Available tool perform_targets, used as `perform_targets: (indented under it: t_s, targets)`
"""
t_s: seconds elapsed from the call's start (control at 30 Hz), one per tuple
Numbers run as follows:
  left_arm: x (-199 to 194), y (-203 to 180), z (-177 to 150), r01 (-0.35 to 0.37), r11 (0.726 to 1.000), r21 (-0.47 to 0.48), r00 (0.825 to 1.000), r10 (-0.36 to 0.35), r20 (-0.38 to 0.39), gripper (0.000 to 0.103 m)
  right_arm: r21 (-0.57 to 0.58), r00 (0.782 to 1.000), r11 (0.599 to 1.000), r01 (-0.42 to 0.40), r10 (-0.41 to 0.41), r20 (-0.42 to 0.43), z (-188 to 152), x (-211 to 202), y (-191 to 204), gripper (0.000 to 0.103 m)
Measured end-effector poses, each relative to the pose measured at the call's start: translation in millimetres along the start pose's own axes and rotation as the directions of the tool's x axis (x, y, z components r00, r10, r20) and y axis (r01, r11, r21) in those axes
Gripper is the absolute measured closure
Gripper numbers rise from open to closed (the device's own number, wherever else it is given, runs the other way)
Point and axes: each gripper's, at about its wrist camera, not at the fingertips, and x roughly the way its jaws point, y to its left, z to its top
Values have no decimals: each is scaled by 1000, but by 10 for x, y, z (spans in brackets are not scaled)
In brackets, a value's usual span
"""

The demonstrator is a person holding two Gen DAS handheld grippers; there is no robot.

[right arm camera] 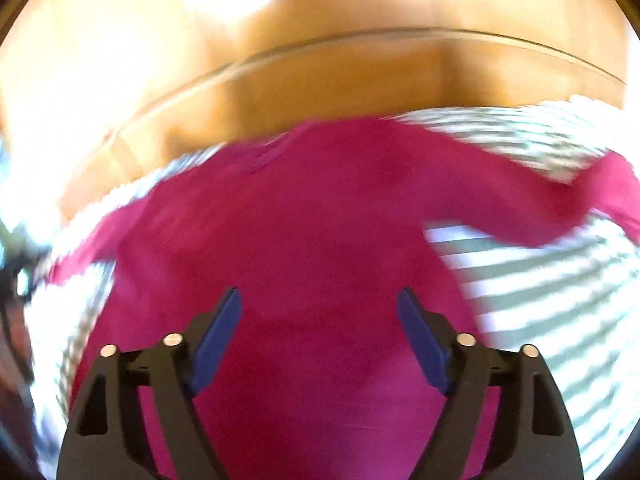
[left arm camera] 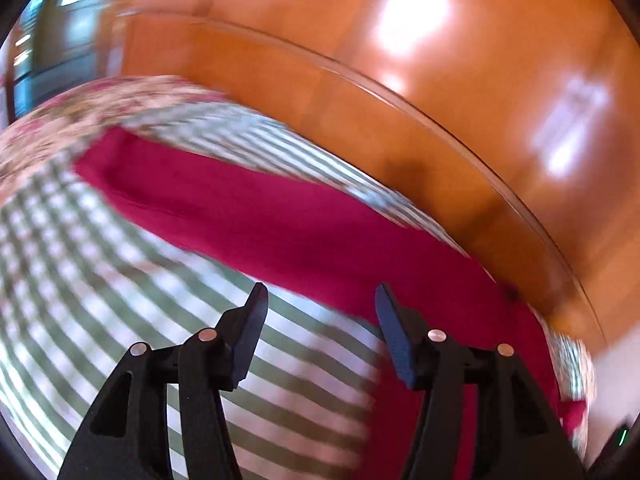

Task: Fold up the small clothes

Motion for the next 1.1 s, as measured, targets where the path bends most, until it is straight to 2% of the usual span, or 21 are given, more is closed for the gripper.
perform_targets:
  t_s: [0.1,0.17,0.2,0.27,0.33,0.47,0.57,0.6,0.63,0.67,0.73,0.83,0.9,0.93,0.97,1.0,1.07,1.1]
  targets:
    - [54,-441,-273,85,991,105,994,-77,-79,43,207,994,973,106,-108,0,116,-138,-930,36]
    - [77,-677,-467,107,979,171,989,-88,-117,43,321,982,929,183,-189,-11,135,-194,-1470,42]
    - [100,-753,-536,113,975,193,987,-89,-130,43,399,975,893,211,-220,-23,124,-221,-1803,42]
    - [157,-882,-677,130,967,221,980,-92,-175,43,513,971,829,223,-236,-41,88,-232,-2328,42]
    - [223,-945,-786,130,963,236,973,-78,-217,43,544,966,805,236,-257,-40,103,-215,-2584,42]
    - [276,-1012,-887,98,961,258,970,-35,-241,43,544,959,805,239,-283,-2,324,-82,-2751,42]
    - [292,-1076,-950,85,959,269,970,-18,-242,43,528,956,809,259,-292,-22,499,136,-2828,44]
    - [299,-1087,-968,79,958,277,971,-10,-241,43,503,954,819,275,-299,-35,555,199,-2784,54]
    - [313,-1104,-985,75,956,284,971,-5,-239,43,464,949,833,301,-308,-62,630,258,-2767,83]
    - [320,-1132,-999,70,953,294,972,2,-236,43,442,950,844,306,-303,-78,677,273,-2757,90]
    - [326,-1170,-1024,61,945,321,973,15,-231,42,383,942,863,329,-330,-65,844,191,-2659,92]
    - [375,-1181,-1043,62,940,335,971,21,-239,41,319,927,880,351,-374,13,1040,-229,-2559,93]
    - [410,-1190,-1060,67,940,335,968,20,-249,41,295,903,872,390,-425,65,1161,-543,-2584,94]
    - [432,-1198,-1068,69,939,336,967,20,-253,41,291,893,866,406,-444,77,1231,-633,-2618,99]
    - [444,-1208,-1085,69,938,339,967,21,-255,39,284,879,857,430,-470,85,1296,-693,-2669,99]
    - [459,-1220,-1103,67,937,344,966,25,-256,39,279,858,838,469,-507,84,1360,-729,-2737,99]
    - [476,-1243,-1120,63,934,351,967,29,-252,36,290,845,819,494,-531,61,1398,-737,-2859,99]
    - [478,-1255,-1128,62,932,358,968,31,-250,35,282,823,797,534,-567,42,1416,-663,-2926,100]
